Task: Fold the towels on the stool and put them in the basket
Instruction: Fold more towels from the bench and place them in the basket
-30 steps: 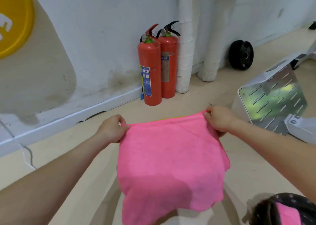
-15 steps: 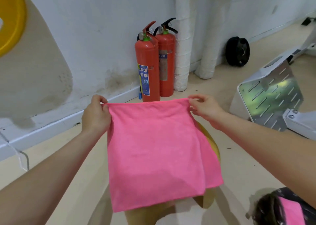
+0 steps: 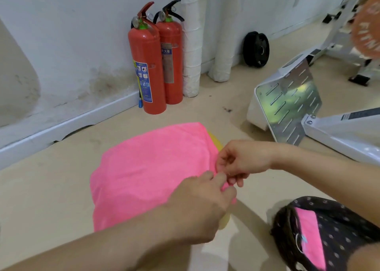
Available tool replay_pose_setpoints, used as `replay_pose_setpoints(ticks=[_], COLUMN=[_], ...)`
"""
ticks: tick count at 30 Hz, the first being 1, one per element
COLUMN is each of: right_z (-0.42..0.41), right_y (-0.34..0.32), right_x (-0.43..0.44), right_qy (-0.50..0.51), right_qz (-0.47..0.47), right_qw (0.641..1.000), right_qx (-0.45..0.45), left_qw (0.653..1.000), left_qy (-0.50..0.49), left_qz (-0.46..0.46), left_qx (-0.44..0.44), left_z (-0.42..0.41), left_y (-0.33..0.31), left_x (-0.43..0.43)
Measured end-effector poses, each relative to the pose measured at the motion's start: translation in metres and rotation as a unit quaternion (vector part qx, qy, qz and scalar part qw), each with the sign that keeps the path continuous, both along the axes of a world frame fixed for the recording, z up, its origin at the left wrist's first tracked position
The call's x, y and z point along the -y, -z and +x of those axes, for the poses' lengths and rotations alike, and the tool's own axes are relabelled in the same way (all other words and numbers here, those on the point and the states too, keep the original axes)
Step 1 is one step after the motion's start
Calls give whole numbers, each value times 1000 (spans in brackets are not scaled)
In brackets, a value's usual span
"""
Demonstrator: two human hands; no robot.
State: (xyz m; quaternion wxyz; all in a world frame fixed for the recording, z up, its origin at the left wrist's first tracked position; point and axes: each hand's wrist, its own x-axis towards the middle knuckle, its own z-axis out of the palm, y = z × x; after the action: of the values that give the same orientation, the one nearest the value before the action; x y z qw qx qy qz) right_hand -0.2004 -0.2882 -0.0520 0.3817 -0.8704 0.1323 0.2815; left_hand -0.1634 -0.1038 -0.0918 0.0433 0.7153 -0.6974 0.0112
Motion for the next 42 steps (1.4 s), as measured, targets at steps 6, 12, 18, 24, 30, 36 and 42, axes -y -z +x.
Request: replay_pose_setpoints(ticks=[6, 12, 18, 24, 30, 36, 42], right_z=[-4, -2, -4, -4, -14, -17, -17], right_y=[-11, -11, -16, -16, -7, 5, 5], right_x=[12, 4, -9, -13, -2, 0, 3], right_qy=[19, 37, 174, 168, 136, 132, 154], right_qz=[103, 132, 325, 275, 104, 2, -24], right_qw=[993, 987, 927, 947, 985, 991, 988], right_qx=[-48, -84, -62, 10, 12, -1, -15], left_qw=[987, 970, 926, 984, 993, 994, 988], left_qy=[-50, -123, -182, -94, -114, -91, -90], left_qz=[7, -75, -250, -151, 17, 42, 86], left_qx=[-155, -198, -218, -27, -11, 42, 96], left_z=[24, 29, 33, 20, 6, -6, -11], left_y=[-13, -17, -30, -26, -13, -16, -12], left_x=[-2, -14, -17, -10, -8, -4, -10])
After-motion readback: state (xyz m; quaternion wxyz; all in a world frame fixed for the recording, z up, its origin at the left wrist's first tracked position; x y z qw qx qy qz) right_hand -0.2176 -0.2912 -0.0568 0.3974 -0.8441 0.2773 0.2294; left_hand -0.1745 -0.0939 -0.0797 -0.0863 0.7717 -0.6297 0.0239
